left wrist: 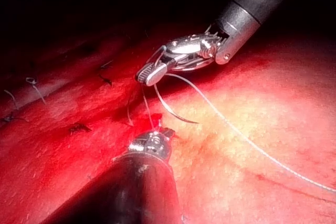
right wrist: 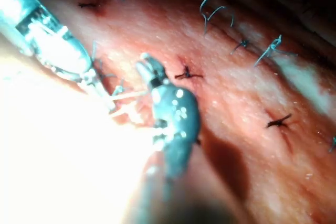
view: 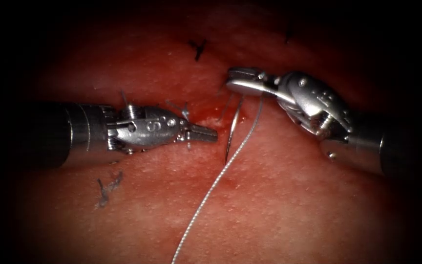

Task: Wound Closure

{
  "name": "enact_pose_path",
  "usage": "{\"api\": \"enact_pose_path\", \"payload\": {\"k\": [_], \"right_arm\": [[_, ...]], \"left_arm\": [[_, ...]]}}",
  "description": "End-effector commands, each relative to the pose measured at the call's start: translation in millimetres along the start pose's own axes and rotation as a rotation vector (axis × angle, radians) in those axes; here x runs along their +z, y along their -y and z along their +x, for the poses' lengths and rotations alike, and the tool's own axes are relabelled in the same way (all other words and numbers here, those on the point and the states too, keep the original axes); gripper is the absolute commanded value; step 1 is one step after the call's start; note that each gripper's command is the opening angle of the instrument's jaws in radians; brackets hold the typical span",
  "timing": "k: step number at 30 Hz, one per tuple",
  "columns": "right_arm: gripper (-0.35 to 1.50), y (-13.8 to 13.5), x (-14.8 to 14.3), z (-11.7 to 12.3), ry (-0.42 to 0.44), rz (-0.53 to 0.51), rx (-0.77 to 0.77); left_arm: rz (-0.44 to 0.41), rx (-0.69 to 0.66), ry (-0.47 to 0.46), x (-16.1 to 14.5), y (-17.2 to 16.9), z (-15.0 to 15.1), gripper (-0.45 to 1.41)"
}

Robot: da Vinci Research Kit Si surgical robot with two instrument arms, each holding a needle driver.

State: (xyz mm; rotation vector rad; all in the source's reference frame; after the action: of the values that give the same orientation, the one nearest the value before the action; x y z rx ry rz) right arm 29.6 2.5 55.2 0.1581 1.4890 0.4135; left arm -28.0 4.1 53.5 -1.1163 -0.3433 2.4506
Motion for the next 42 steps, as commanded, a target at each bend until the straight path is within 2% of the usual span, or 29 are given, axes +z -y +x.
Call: {"api": "enact_pose_path", "payload": {"k": [1,6,10,15,19,20,21,24,25,32,36,42], "right_arm": [[-0.35,-0.9,0.8,0.4,-0.002,-0.004,-0.034],[-0.35,-0.7,1.1,1.1,0.009,-0.024,-0.156],[-0.35,-0.4,1.3,1.1,0.018,-0.026,-0.192],[-0.35,0.1,1.9,0.8,0.028,-0.026,-0.233],[-0.35,0.7,3.1,0.4,0.050,-0.025,-0.327],[-0.35,0.7,3.1,0.4,0.050,-0.025,-0.327],[-0.35,1.0,3.6,0.2,0.054,-0.032,-0.407],[-0.35,1.1,3.9,0.0,0.055,-0.036,-0.451],[-0.35,1.0,4.1,-0.2,0.049,-0.034,-0.493],[-0.35,0.2,3.9,-0.5,0.046,-0.030,-0.572],[-0.35,0.0,3.9,-1.1,0.056,-0.019,-0.637],[-0.35,-0.6,3.7,-2.3,0.070,-0.012,-0.671]], "left_arm": [[0.005,0.008,0.010,1.2,0.4,0.1,-0.45],[0.037,0.019,0.090,2.8,1.2,-0.7,-0.45],[0.094,0.010,0.151,3.0,2.3,-0.8,-0.45],[0.117,0.006,0.198,3.3,2.8,-1.1,-0.45],[0.153,0.037,0.288,3.3,4.0,-1.6,-0.45],[0.153,0.037,0.288,3.3,4.0,-1.6,-0.45],[0.145,0.044,0.345,3.5,3.9,-2.2,-0.45],[0.139,0.056,0.379,3.7,3.7,-2.6,-0.45],[0.139,0.077,0.420,3.9,3.6,-2.9,-0.45],[0.117,0.100,0.523,4.9,2.9,-4.0,-0.45],[0.066,0.098,0.545,5.3,2.2,-4.6,-0.45],[0.042,0.101,0.567,5.8,2.5,-4.9,-0.45]]}}
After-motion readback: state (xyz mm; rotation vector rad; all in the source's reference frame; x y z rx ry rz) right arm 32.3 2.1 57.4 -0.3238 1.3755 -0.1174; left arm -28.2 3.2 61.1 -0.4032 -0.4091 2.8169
